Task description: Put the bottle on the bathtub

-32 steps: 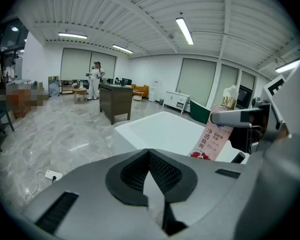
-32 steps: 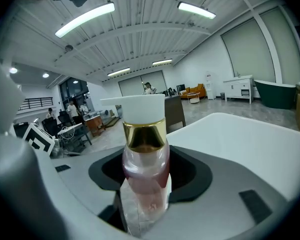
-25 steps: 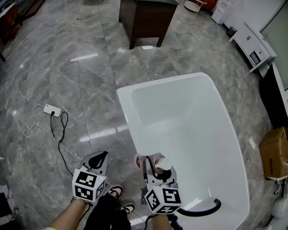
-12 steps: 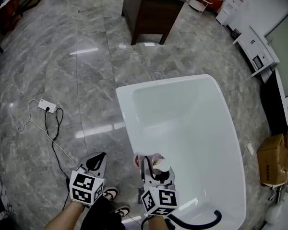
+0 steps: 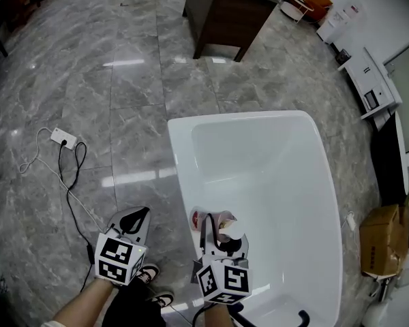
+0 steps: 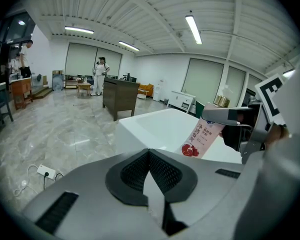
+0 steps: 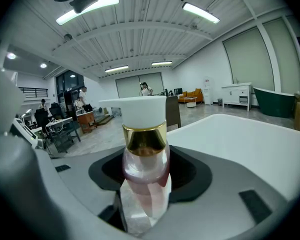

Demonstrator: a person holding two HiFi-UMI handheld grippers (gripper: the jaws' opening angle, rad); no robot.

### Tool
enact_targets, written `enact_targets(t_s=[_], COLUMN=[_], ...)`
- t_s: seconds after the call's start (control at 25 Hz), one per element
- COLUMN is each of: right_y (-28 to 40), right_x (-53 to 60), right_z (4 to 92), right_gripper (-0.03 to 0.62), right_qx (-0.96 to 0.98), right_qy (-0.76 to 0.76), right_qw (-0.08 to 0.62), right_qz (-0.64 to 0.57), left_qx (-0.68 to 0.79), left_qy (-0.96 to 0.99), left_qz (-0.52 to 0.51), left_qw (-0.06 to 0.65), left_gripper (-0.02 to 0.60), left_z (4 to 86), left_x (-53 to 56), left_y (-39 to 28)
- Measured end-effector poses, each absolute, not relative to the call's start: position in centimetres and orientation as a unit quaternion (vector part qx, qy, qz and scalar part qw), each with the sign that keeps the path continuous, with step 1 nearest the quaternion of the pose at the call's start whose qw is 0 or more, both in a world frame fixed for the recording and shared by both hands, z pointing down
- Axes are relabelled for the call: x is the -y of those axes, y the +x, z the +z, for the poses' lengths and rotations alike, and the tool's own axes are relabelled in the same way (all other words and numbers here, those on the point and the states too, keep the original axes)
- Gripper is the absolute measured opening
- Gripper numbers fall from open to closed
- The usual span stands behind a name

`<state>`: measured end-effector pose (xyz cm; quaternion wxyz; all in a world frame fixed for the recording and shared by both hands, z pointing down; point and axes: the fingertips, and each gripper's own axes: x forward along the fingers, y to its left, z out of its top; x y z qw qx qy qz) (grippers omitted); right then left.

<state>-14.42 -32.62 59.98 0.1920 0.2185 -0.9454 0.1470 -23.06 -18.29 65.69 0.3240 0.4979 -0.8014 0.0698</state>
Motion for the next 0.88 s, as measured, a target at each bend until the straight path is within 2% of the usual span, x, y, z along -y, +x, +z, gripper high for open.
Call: enact_targets(t_s=[0.88], right_y=[-16.3], right_x=[33.8], right_z=[61.0], right_gripper=[0.235], right_qx=[0.948], right_qy=[0.2], right_qw=[0.204], right_qz=[0.139], left_qx=[0.808], left_qy=[0.483], left_qz=[0.057], left_qw=[0.333], left_gripper=[0.015], left_z=[67.4], left_x=[18.3], left_y=[-23.1])
